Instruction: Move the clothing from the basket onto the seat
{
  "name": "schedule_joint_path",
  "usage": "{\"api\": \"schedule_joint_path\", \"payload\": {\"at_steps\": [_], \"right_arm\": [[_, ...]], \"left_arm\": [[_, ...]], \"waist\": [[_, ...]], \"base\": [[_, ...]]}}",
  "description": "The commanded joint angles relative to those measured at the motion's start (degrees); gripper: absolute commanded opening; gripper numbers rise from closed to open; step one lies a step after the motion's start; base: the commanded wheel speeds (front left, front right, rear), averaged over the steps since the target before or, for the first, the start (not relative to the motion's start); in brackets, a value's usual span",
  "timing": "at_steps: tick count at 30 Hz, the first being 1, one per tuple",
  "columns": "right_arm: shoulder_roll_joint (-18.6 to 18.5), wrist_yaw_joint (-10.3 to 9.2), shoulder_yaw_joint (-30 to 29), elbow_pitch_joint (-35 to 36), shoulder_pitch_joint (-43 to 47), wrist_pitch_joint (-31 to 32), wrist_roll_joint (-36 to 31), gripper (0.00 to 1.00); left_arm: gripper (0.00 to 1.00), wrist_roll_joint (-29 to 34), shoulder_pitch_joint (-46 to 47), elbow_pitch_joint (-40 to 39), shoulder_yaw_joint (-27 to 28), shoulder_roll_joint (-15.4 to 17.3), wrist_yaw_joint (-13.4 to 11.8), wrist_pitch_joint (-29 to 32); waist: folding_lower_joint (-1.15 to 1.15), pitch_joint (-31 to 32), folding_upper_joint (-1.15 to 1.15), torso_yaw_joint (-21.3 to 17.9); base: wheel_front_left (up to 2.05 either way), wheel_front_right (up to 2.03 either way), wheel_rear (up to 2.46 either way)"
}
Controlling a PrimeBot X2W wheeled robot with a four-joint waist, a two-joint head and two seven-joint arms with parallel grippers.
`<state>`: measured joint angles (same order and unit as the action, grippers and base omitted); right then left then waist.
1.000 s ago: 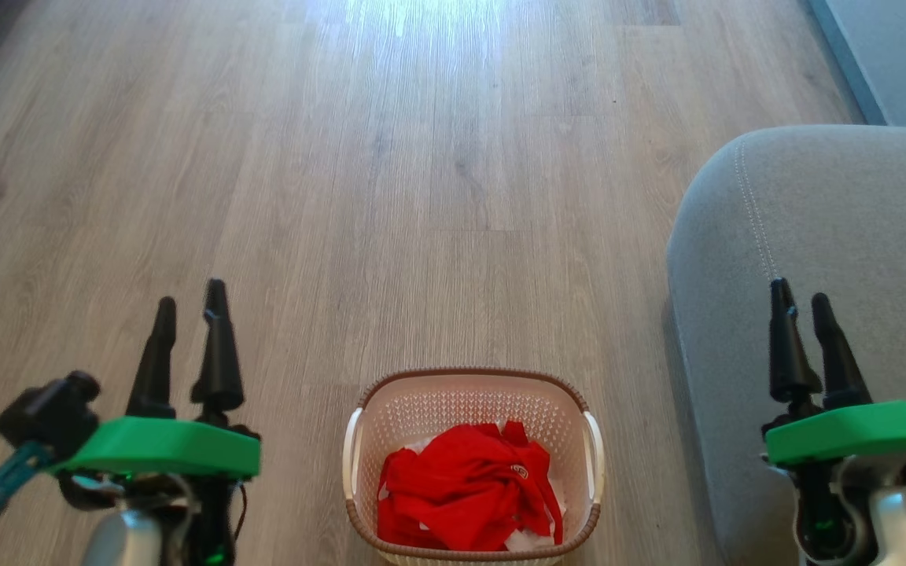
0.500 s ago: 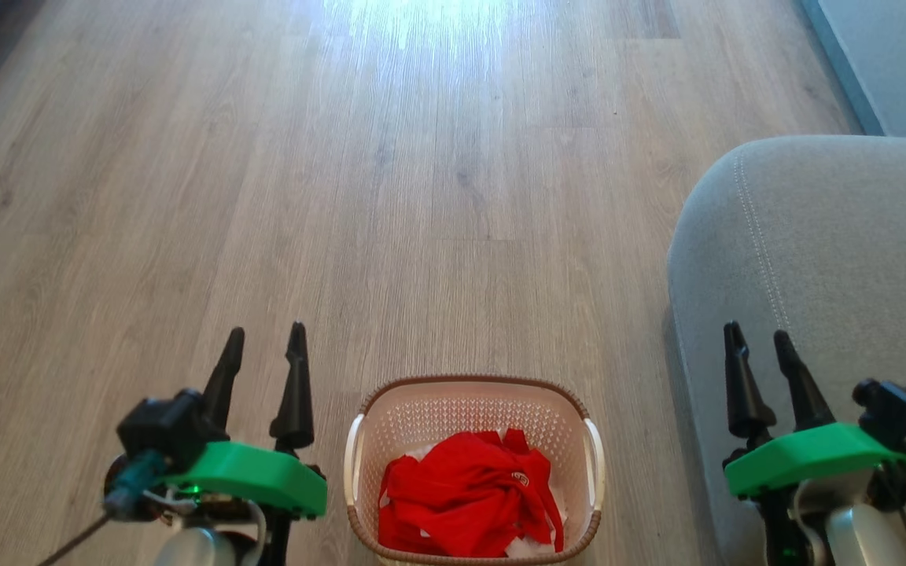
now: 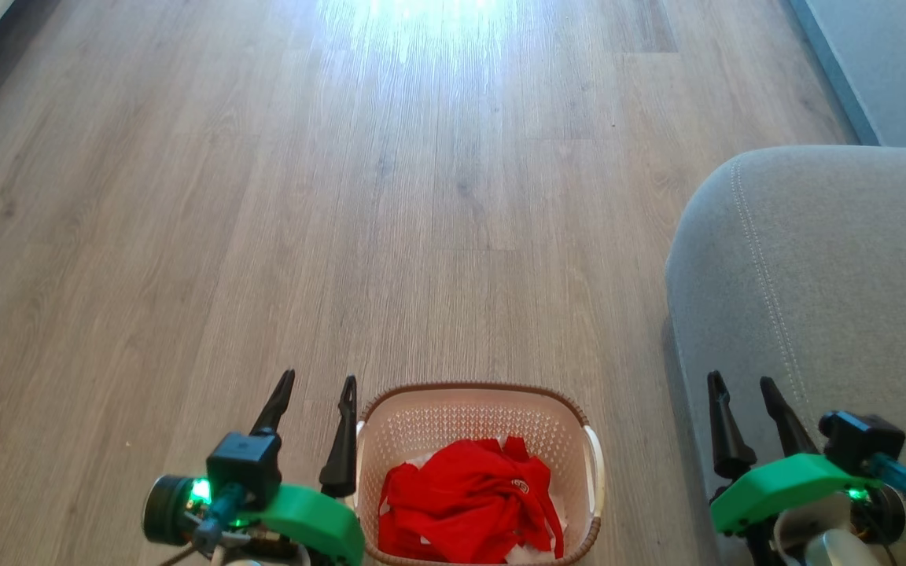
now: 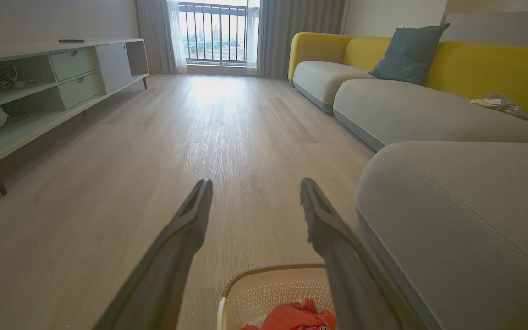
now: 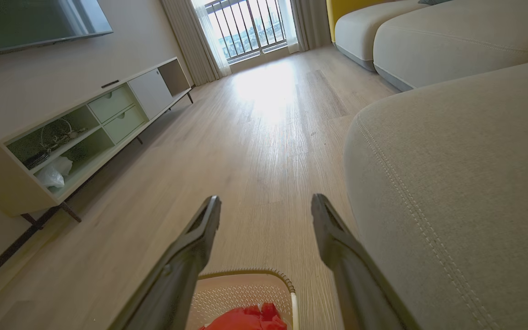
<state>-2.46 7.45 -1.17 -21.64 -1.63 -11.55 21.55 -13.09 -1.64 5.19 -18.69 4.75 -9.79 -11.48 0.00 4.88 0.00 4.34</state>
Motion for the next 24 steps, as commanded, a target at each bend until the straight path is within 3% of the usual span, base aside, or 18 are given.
{"api": "schedule_joint_path", "payload": {"at_steps": [1, 15, 24], "right_arm": [[-0.41, 0.03, 1.49, 1.62, -2.68, -0.85, -1.34, 1.00], [-0.42, 0.03, 3.12, 0.20, -3.87, -3.38, -9.09, 1.00], [-0.42, 0.03, 3.78, -0.05, -4.05, -3.45, -8.31, 1.00]], "left_arm": [[1.00, 1.55, 2.18, -1.69, 1.17, 0.40, -0.45, -0.94], [1.00, 11.86, 2.08, -3.13, -0.97, 0.37, -2.85, -3.46], [1.00, 11.02, 1.88, -2.20, 0.34, -0.22, -1.80, -3.52]], "waist": [[0.00, 0.00, 0.00, 0.02], [0.00, 0.23, 0.00, 0.41], [0.00, -0.18, 0.00, 0.39]], "base": [[0.00, 0.00, 0.00], [0.00, 0.00, 0.00], [0.00, 0.00, 0.00]]}}
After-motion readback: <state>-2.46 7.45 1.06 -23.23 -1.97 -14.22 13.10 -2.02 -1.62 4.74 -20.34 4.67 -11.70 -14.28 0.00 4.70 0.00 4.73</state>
